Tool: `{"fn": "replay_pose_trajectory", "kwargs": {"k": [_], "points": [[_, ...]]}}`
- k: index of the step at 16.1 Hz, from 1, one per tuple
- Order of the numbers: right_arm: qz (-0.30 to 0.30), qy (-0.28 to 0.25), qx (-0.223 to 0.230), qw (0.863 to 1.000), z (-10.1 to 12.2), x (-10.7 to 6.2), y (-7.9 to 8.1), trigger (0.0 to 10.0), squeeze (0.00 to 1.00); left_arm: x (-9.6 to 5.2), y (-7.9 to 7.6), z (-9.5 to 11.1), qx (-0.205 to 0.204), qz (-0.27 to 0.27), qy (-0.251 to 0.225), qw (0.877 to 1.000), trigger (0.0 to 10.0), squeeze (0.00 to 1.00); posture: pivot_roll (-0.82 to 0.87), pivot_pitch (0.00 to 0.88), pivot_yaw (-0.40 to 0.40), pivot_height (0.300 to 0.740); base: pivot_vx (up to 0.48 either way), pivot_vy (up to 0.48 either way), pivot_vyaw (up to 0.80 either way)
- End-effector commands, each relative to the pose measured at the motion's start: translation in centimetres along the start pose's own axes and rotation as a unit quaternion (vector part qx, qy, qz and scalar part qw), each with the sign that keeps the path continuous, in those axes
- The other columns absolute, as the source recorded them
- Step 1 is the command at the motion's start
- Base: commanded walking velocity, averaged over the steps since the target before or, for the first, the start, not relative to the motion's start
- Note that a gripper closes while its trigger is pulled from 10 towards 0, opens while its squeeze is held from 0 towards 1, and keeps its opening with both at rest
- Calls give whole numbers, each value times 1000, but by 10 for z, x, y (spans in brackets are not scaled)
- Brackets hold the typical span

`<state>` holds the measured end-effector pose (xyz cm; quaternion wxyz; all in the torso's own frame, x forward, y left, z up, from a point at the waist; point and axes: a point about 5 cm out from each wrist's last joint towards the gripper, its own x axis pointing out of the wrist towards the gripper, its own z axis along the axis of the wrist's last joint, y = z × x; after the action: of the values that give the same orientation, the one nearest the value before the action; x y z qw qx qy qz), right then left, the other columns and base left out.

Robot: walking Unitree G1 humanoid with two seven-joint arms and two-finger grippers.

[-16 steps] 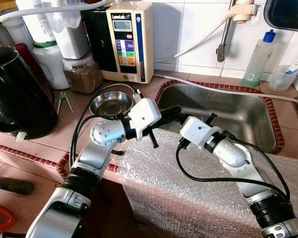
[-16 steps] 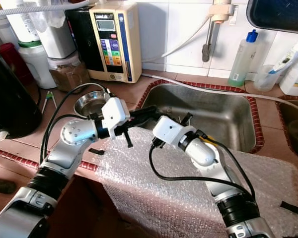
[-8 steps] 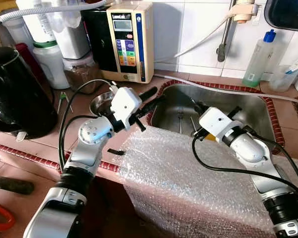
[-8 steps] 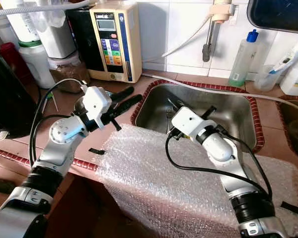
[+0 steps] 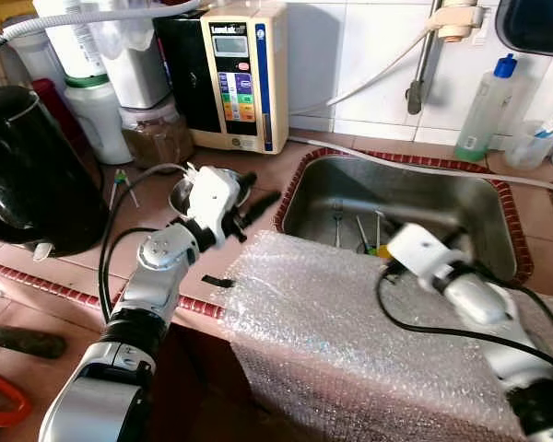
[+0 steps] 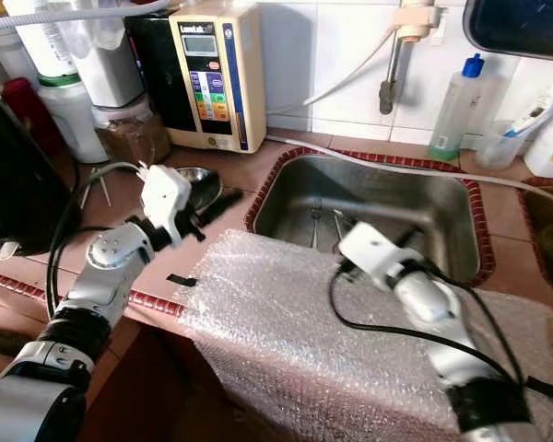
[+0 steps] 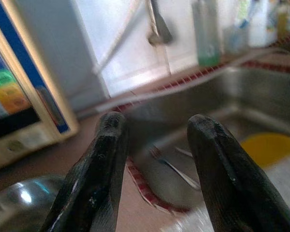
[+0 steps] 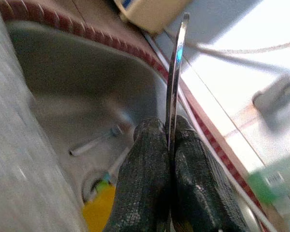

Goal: Kitchen organization

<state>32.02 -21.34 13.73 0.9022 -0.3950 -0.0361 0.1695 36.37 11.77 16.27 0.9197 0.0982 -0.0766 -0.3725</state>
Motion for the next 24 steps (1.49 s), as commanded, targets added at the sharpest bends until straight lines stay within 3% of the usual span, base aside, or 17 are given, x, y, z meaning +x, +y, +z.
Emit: {"fn": "replay_pose_trajectory", "kwargs": {"k": [1,4,5,6,7,10,14,17,18,20,21,22,23,24], "points": [[-16,19,4,1000,-12,-8,-8,0,424,-7,-2,-13,-11,-26,39,999,10000,1000,49,0,115,740,0,0,0],[-28,48,13,998,-29,-15,-12,0,424,-8,-5,-21,-12,-58,67,996,10000,1000,47,0,118,740,0,0,0],[-35,61,25,997,-35,-17,-12,0,302,-8,-7,-23,-6,-71,76,995,10000,1000,48,0,118,740,0,0,0],[-41,70,32,996,-40,-19,-11,0,86,-9,-8,-23,2,-76,81,994,10000,1000,48,0,119,740,0,0,0],[-44,71,40,996,-42,-19,-11,0,0,-9,-7,-24,3,-75,81,994,10000,1000,48,0,119,740,0,0,0],[-43,82,61,994,-49,-19,-12,0,0,-9,-8,-24,2,-79,81,994,10000,1000,49,0,123,740,0,0,0],[-73,85,55,992,-49,-7,-43,0,0,-10,-10,-25,14,-91,85,992,10000,1000,57,0,123,740,0,0,0],[-75,44,83,993,-29,14,-50,2902,0,-10,-13,-26,13,-95,82,992,10000,1000,65,0,119,740,0,0,0],[-64,21,80,994,-15,27,-47,1216,0,-11,-14,-26,14,-96,81,992,10000,1000,69,0,115,740,0,0,0],[-57,0,89,994,3,45,-44,1216,0,-11,-16,-26,15,-99,79,992,10000,1000,83,0,104,740,0,0,0],[-57,-3,93,994,7,49,-43,4157,0,-12,-17,-26,14,-99,78,992,10000,1000,89,0,99,740,0,0,0],[-61,-9,107,992,12,54,-43,10000,129,-12,-18,-25,14,-100,76,992,10000,1000,103,0,93,740,0,0,0],[-55,-18,110,992,18,59,-41,10000,643,-14,-18,-25,10,-102,74,992,10000,1000,120,0,85,740,0,0,0],[-51,-21,107,993,20,60,-40,10000,737,-15,-18,-25,9,-102,73,992,10000,1000,123,0,84,740,0,0,0]]}}
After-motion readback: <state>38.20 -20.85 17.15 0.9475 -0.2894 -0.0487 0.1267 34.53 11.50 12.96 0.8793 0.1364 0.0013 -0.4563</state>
